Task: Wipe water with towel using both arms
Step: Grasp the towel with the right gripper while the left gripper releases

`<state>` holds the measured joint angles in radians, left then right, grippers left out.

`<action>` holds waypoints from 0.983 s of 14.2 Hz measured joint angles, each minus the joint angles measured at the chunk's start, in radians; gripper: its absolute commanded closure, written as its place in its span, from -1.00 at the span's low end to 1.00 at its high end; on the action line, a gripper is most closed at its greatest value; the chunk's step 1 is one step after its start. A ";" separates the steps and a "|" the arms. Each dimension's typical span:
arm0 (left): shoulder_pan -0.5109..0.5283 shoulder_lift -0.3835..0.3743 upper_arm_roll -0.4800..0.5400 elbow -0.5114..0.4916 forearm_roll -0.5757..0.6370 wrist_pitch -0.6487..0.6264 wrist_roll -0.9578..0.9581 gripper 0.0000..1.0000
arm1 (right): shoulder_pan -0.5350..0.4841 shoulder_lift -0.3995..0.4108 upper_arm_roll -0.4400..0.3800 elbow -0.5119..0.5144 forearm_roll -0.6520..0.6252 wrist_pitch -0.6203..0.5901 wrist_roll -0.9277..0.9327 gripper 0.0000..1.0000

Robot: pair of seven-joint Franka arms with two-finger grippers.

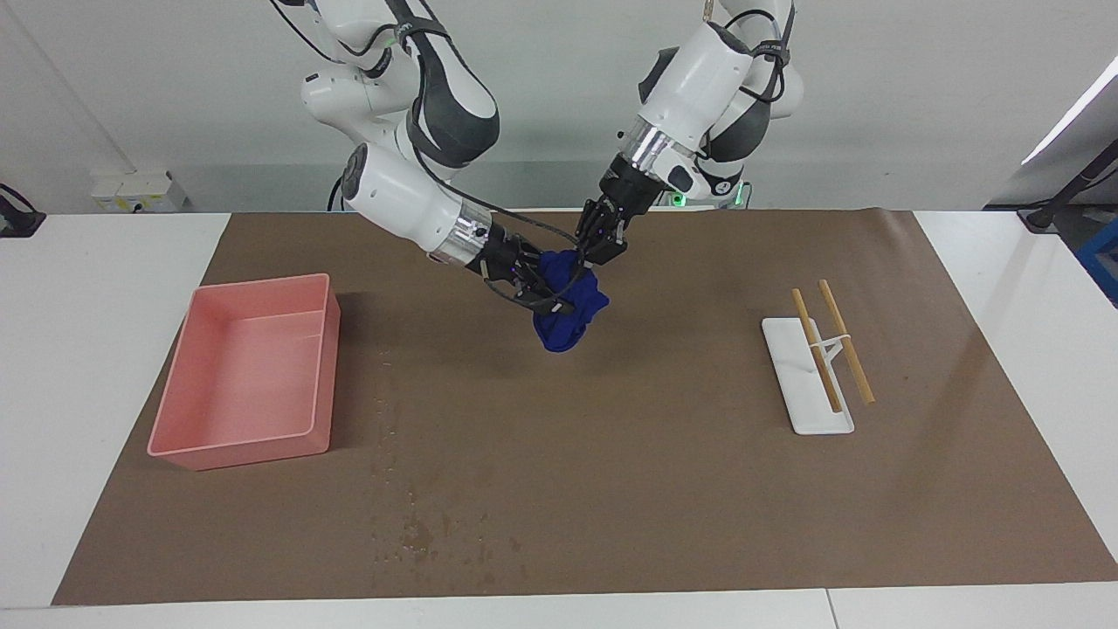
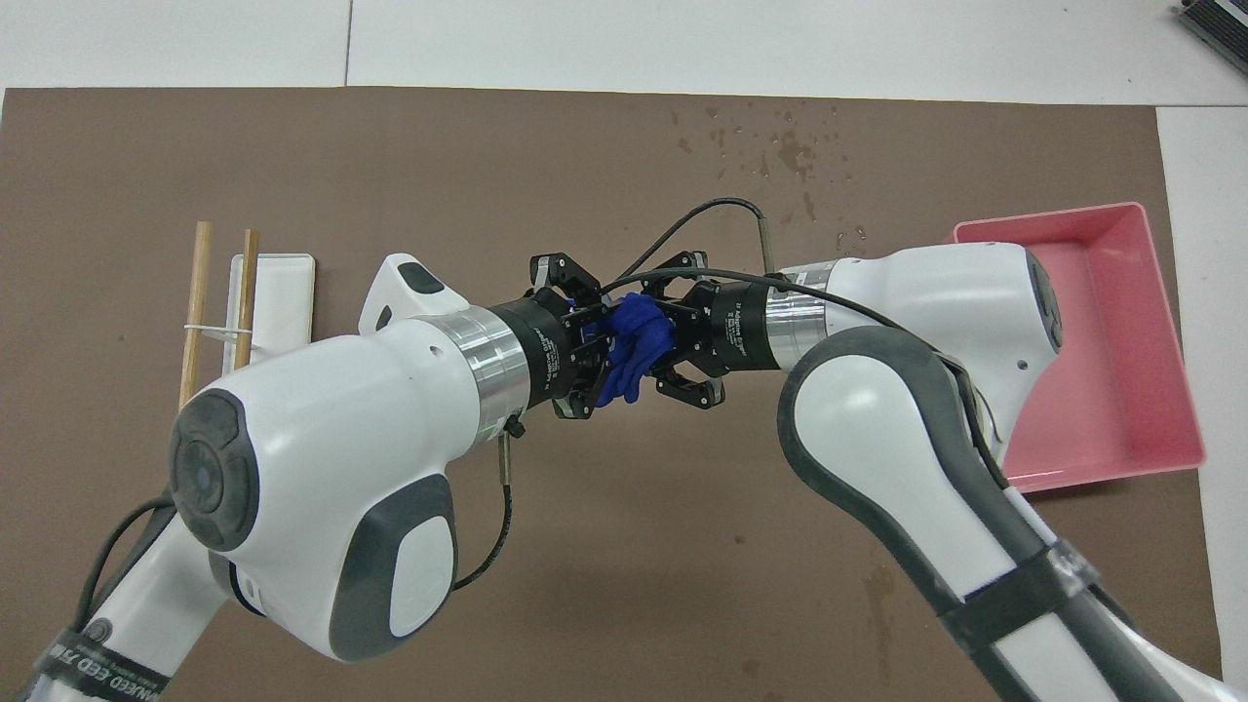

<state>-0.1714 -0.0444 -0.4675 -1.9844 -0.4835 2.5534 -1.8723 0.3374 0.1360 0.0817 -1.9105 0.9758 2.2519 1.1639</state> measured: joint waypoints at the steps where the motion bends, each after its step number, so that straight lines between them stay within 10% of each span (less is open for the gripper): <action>1: -0.001 0.000 0.000 -0.001 0.000 0.000 0.000 1.00 | 0.000 0.000 0.000 0.000 -0.001 0.000 -0.033 1.00; 5: -0.008 -0.002 -0.002 -0.017 0.000 -0.001 -0.001 1.00 | -0.001 0.000 0.000 0.005 -0.128 -0.026 -0.290 1.00; 7: -0.012 -0.001 -0.011 -0.030 0.000 -0.003 0.000 -0.99 | -0.005 -0.001 -0.001 0.019 -0.251 -0.073 -0.419 1.00; 14: 0.026 -0.013 0.018 0.062 0.152 -0.155 0.126 -1.00 | -0.100 0.016 -0.007 -0.027 -0.663 -0.138 -0.987 1.00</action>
<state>-0.1455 -0.0573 -0.4500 -1.9219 -0.3312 2.3979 -1.7468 0.2378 0.1525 0.0747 -1.9378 0.3124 2.1140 0.1765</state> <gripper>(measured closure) 0.110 0.868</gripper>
